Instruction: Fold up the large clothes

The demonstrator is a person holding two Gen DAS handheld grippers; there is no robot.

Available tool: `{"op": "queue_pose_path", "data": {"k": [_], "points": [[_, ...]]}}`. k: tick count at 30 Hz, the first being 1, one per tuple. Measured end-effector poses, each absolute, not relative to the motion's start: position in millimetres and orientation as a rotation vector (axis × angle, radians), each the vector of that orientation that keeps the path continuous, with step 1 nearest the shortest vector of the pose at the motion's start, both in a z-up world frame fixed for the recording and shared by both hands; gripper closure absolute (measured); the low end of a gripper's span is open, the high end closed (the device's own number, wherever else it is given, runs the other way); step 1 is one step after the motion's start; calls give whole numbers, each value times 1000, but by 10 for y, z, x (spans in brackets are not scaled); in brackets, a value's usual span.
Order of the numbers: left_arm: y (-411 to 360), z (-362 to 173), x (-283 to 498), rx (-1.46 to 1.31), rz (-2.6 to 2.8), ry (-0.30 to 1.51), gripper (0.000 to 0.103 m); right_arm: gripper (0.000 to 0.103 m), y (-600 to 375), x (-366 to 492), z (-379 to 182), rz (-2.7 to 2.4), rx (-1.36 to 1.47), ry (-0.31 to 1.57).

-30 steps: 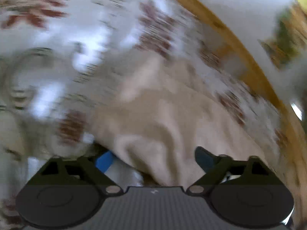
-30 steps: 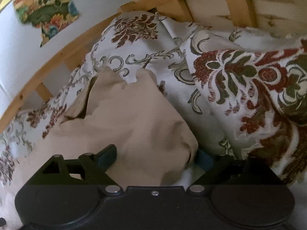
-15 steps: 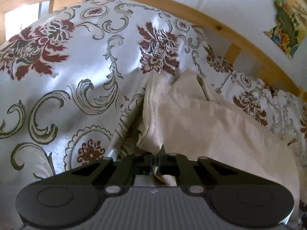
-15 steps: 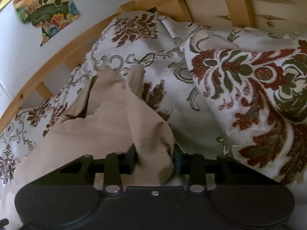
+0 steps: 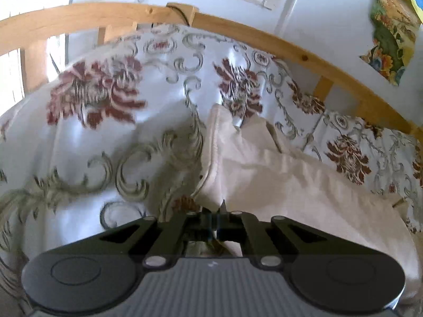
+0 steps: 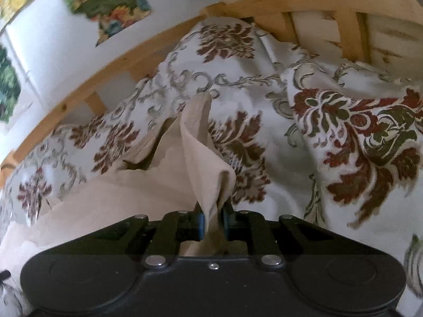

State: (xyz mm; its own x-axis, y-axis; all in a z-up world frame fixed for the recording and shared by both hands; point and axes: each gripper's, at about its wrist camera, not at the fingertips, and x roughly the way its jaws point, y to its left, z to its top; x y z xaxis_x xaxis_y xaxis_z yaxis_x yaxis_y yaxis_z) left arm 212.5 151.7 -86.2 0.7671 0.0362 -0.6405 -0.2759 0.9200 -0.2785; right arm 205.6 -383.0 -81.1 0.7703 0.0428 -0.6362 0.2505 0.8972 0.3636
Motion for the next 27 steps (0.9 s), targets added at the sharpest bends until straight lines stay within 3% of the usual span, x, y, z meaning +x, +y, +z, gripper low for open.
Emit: {"op": "queue_pose_path", "data": {"k": [2,3,6,7,8,9,10,14,19,27], "points": [[1564,-913,2114,-416,169,676,100,85,-3776,2105,-866,-132,405,710],[1591,-936,2122,-432,157,675,100,76,-3769,2128,-892,-147,392,717],[1678,-996,2145,-487,141,687,89,61,-3735,2147,-901,-192,335,680],[1704,-1024,2149,-503,132,690,78,56,-3684,2153,-879,-202,274,650],[1720,-1051,2153,-519,124,693,64,42,-3622,2157,-851,-214,217,616],[1734,-1081,2160,-534,116,699,58,31,-3524,2151,-812,-229,143,560],[1739,-1112,2168,-546,112,704,52,29,-3397,2158,-776,-232,57,499],[1799,-1240,2227,-589,103,740,47,23,-2851,2438,-765,-82,-162,375],[1832,-1278,2238,-572,77,751,46,23,-2051,2902,-925,111,-299,321],[1871,-1293,2236,-541,24,766,40,29,-1340,3431,-1472,116,-541,406]]}}
